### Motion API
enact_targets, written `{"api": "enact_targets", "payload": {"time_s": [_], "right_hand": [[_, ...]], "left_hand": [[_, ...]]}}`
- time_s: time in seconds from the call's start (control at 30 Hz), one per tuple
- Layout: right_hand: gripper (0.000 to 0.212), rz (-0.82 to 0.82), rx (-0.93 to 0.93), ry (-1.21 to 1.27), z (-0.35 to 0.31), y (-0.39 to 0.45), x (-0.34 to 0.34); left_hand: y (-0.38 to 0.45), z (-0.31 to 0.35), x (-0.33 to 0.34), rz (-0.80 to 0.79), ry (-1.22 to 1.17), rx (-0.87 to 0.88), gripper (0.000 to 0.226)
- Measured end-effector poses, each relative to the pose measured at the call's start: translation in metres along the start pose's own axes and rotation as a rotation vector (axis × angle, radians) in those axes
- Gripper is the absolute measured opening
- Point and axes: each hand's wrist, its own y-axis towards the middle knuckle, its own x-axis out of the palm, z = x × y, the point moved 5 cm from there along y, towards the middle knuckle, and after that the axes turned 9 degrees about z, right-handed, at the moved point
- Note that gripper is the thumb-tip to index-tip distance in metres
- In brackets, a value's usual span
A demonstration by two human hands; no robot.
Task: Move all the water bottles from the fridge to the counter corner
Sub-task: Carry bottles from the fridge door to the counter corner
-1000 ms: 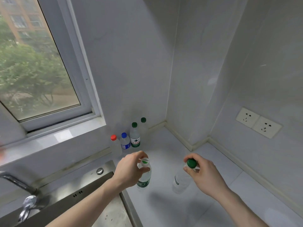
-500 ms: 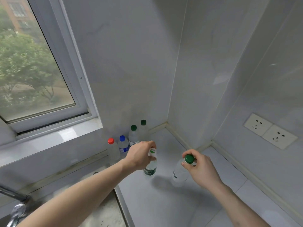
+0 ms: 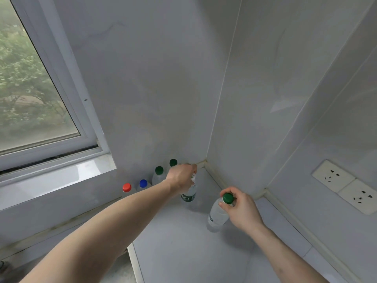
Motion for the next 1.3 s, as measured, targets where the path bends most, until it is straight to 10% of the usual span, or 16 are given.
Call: {"api": "enact_targets", "payload": {"time_s": [1.3], "right_hand": [[0.026,0.020,0.055,0.058,-0.021,0.206,0.116]], "left_hand": [[0.091,-0.053,0.005,0.065,0.042,-0.055,0.021]]}}
